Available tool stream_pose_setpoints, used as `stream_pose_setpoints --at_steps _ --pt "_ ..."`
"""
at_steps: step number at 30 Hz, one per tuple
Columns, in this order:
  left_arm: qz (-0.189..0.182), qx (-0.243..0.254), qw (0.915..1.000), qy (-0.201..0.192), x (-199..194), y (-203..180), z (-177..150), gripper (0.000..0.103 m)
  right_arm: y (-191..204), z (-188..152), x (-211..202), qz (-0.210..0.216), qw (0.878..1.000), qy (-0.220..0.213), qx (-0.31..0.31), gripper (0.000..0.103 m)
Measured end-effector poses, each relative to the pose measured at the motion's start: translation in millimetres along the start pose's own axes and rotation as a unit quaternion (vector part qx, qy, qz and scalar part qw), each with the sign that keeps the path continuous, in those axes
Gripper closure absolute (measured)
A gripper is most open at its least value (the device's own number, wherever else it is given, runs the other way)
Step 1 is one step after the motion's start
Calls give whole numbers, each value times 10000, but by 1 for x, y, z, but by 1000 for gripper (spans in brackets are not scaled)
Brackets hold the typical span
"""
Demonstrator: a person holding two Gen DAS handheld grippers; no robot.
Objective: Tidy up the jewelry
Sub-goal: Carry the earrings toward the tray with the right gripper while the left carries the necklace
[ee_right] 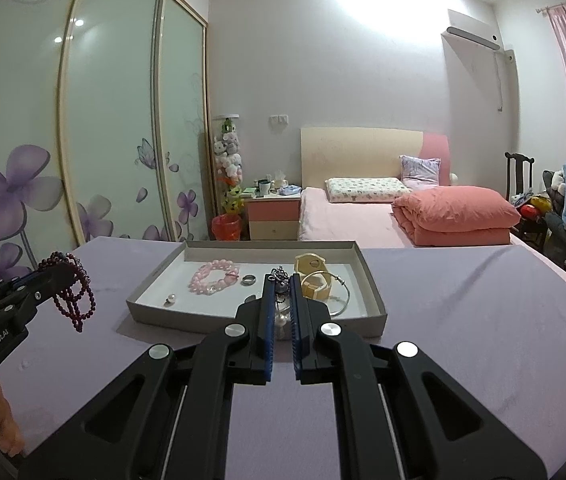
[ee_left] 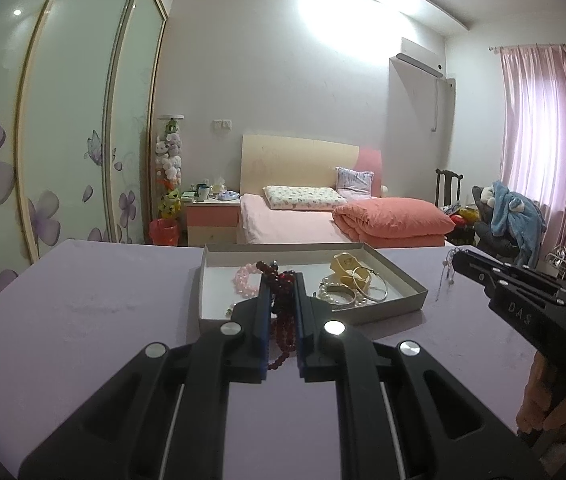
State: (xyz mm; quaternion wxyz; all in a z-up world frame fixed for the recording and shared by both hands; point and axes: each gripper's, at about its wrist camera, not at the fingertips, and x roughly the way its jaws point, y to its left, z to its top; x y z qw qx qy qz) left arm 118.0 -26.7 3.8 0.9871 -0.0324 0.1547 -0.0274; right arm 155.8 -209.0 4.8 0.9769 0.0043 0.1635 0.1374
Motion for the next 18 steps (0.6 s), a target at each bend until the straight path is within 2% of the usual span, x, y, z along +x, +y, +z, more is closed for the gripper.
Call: stream_pose_setpoints --at_steps 5,10,18 --pt "-73 -52 10000 -14 20 3 20 92 -2 25 11 -5 9998 -176 -5 95" --pt "112 -7 9997 -234 47 4 47 92 -10 55 37 92 9990 -383 215 95" --pt "180 -137 9991 -362 100 5 65 92 -17 63 96 210 9984 -187 481 95"
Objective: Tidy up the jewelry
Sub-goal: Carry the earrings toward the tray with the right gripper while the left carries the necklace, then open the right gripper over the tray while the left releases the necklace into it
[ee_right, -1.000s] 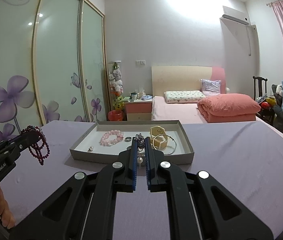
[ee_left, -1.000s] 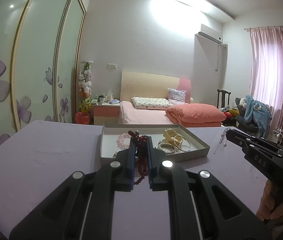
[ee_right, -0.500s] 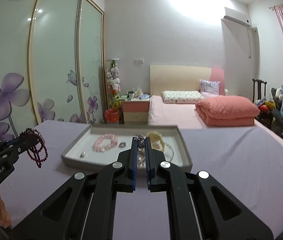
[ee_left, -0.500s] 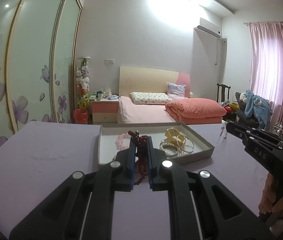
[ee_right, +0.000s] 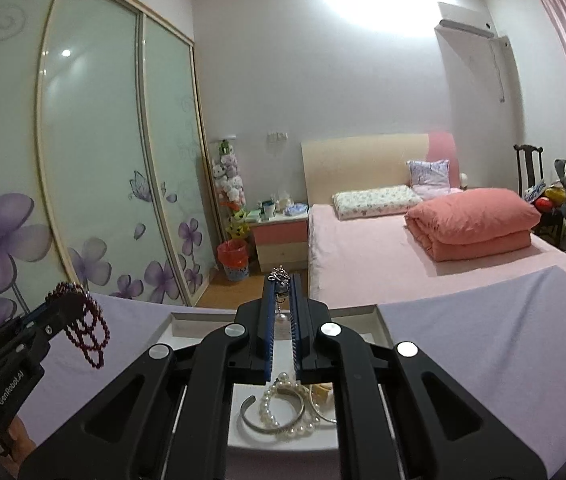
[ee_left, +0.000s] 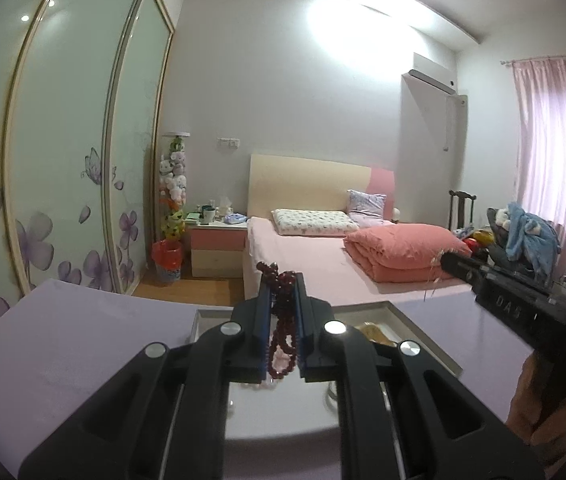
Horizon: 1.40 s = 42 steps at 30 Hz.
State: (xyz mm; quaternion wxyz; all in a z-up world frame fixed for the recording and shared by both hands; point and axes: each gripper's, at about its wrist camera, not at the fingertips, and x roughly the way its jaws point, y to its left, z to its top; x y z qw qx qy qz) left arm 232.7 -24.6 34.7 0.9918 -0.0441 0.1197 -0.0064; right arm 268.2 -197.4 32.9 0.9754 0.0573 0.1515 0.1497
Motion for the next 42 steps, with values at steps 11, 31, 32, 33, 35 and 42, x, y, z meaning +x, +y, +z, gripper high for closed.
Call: stream_pose_setpoints --at_steps 11,31,32,33,35,42 --pt "93 -345 9983 459 53 15 -33 92 -10 -31 36 36 9984 534 159 52" --pt "58 -71 9977 675 73 10 -52 91 -11 -39 38 -360 9993 125 -56 36" --pt "76 -87 9977 673 73 10 -52 91 -11 -39 37 -361 9993 110 -59 35" --pt "69 -112 9978 656 72 11 -52 91 -11 -39 37 -370 9993 99 -50 34" --pt "35 -123 9980 625 72 10 -52 91 -12 -39 38 -381 9992 91 -29 33" --pt "22 -59 9980 625 72 10 -53 70 -16 -40 38 -441 9989 113 51 33"
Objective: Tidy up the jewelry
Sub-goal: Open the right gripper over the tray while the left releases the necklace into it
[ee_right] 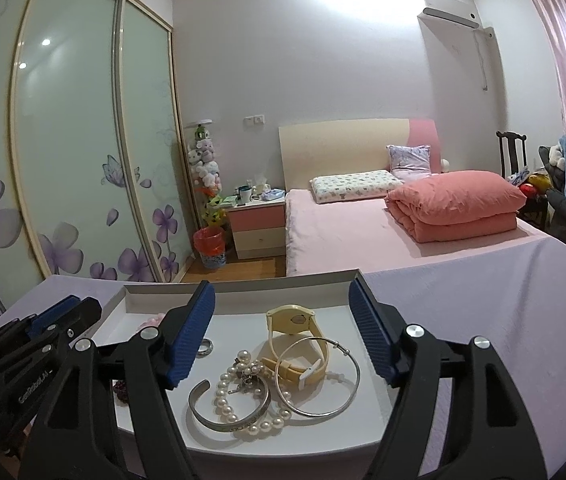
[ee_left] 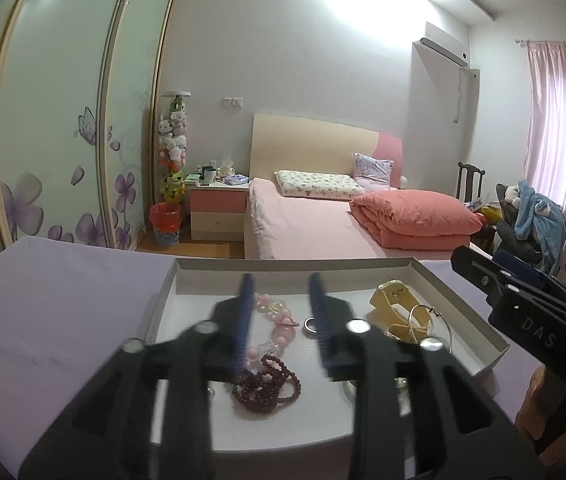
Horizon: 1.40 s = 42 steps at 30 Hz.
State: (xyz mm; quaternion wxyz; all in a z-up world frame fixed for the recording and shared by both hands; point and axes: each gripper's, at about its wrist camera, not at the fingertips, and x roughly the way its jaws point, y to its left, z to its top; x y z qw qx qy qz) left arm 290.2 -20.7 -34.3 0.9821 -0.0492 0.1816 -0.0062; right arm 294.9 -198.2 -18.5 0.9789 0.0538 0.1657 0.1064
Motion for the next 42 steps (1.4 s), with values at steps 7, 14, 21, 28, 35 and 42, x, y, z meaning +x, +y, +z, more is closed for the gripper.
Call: stream_pose_setpoints --at_steps 7,14,21,28,35,42 --pt "-274 -345 9990 -117 -6 12 1 59 0 -1 1 -47 10000 15 -4 33" --pt "-543 -1216 9910 -139 -18 55 20 46 -4 -2 2 -59 10000 40 47 33" --pt "-410 -1292 9908 -52 -16 68 25 41 -3 -2 2 -59 10000 29 0 28" --pt "-366 -1167 9925 -95 -17 64 24 20 -3 -1 1 -88 9999 -87 43 5" --pt "-507 -1109 9925 -83 -14 62 20 5 -3 -4 -1 -191 9994 -277 0 2" --pt "-420 -1357 9899 -9 -28 70 24 4 8 -2 -11 -407 9971 -529 -370 2"
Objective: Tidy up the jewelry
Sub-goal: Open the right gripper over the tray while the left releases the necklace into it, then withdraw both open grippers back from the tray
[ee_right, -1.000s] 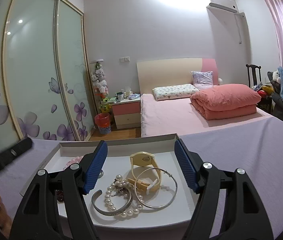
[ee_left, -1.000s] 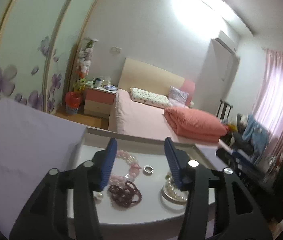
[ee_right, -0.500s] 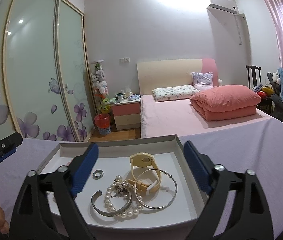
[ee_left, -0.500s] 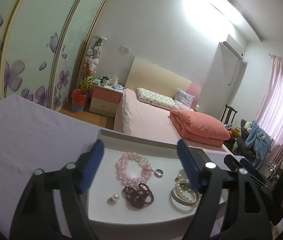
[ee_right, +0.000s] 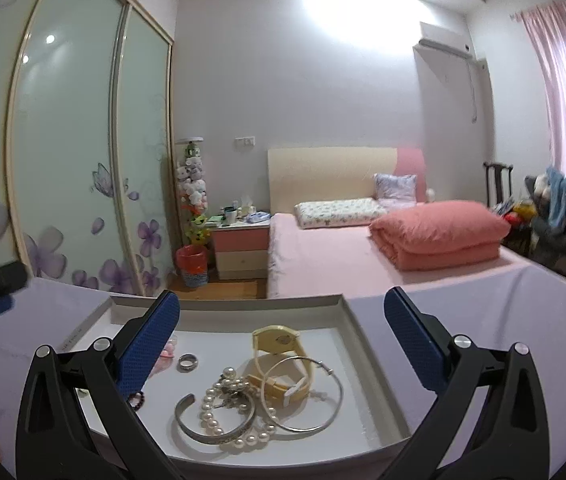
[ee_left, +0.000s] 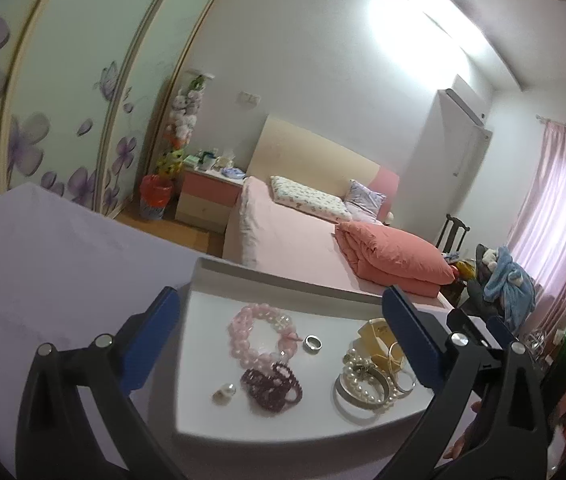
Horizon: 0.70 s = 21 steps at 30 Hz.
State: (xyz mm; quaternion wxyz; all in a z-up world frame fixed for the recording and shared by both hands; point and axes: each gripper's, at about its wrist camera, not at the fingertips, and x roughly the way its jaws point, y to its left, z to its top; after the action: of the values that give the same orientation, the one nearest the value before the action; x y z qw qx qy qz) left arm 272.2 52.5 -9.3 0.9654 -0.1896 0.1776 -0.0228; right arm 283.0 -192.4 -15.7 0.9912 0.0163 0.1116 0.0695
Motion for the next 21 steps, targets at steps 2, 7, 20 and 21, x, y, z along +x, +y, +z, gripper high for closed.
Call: stream_pose_setpoints --at_steps 2,7,20,21 --pt "125 28 9999 -11 -21 5 0 4 1 4 -5 -58 10000 24 -6 2" --pt "915 365 9951 9 -72 12 -6 4 -1 11 -37 77 9988 471 95 2" --pt "900 925 9902 -539 -205 -18 -62 4 2 -14 -151 268 9939 1066 126 2" --pt "891 931 9898 -611 -211 -22 -65 4 2 -15 -160 249 9948 973 156 2"
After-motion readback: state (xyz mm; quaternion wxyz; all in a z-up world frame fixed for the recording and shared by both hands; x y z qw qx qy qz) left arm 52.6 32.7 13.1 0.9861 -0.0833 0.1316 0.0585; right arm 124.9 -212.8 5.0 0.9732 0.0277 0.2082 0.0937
